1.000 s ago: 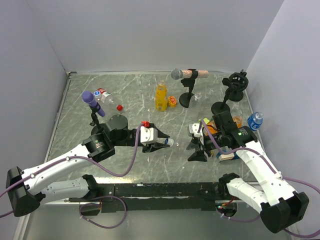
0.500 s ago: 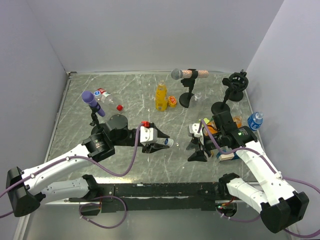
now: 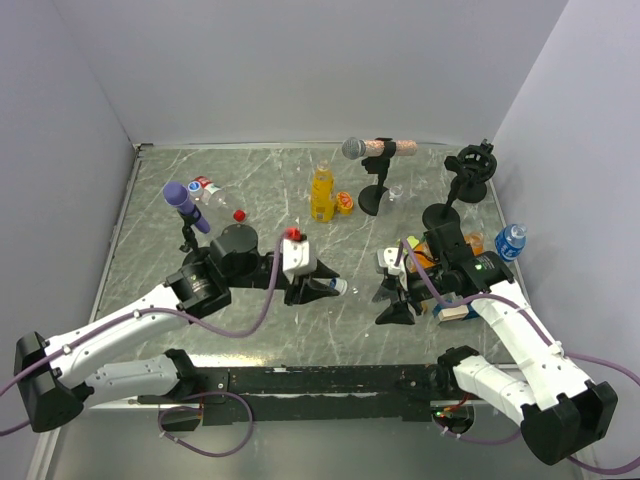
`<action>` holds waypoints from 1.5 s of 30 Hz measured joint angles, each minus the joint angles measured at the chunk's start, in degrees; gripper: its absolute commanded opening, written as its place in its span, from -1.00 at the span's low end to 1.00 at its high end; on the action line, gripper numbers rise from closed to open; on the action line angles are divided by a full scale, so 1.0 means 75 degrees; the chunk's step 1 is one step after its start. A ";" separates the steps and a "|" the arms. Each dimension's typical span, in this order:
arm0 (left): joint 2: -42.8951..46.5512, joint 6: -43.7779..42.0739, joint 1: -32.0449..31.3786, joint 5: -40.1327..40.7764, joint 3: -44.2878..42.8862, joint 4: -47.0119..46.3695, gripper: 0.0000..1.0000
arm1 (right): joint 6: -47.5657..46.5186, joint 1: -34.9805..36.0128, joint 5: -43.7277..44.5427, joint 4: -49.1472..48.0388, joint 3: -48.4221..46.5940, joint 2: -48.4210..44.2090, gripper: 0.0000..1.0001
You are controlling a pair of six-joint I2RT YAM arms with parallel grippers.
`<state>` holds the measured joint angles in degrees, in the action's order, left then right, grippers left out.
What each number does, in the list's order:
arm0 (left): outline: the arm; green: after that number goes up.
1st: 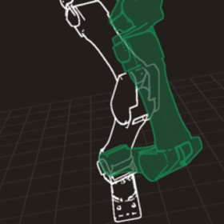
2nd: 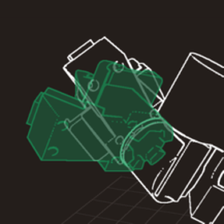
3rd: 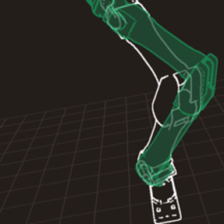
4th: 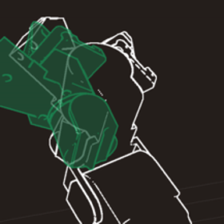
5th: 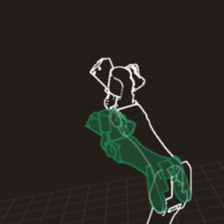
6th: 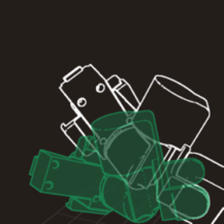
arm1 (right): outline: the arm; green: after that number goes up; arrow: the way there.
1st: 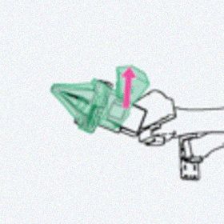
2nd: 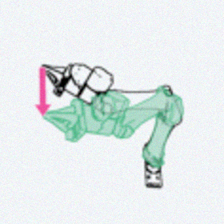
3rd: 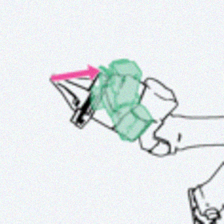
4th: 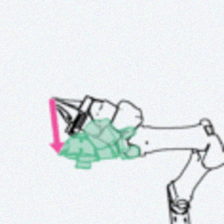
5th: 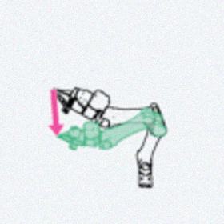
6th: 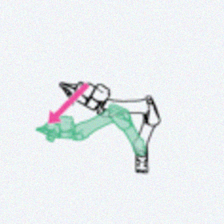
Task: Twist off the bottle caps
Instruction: Unscrew the bottle cap from the plastic bottle.
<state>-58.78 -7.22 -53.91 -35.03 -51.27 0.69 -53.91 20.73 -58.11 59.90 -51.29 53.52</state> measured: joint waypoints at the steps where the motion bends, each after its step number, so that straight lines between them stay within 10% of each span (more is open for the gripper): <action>1: -0.0067 0.0478 0.0009 0.0052 -0.0134 0.0149 -0.99 | 0.0003 0.0000 -0.0015 0.0020 0.0000 -0.0003 -0.46; 13: -0.0734 0.6642 0.0152 0.0956 -0.1061 0.1772 -0.94 | -0.0029 -0.0015 0.0090 0.0487 0.0000 0.0006 -0.46; 19: -0.0743 0.7300 0.0096 0.1268 -0.1087 0.1993 0.00 | -0.0055 0.0000 0.0189 0.0460 0.0000 0.0006 -0.46; 25: -0.0688 0.7204 -0.0035 0.1620 -0.1139 0.2232 0.95 | -0.0047 0.0000 0.0134 0.0099 0.0000 0.0003 -0.45; 37: 0.3284 0.4966 -0.0052 0.2938 0.1037 -0.0006 0.93 | -0.0050 -0.0017 0.0108 -0.0044 0.0000 0.0000 -0.45; 45: 0.3861 0.2655 -0.0052 0.2780 0.2063 -0.0157 0.93 | -0.0085 -0.0047 0.0055 -0.0041 0.0000 0.0009 -0.44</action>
<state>-29.82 12.69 -54.30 -14.17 -35.79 -0.49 -54.54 20.38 -57.69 59.59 -51.29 53.58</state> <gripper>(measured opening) 0.966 0.569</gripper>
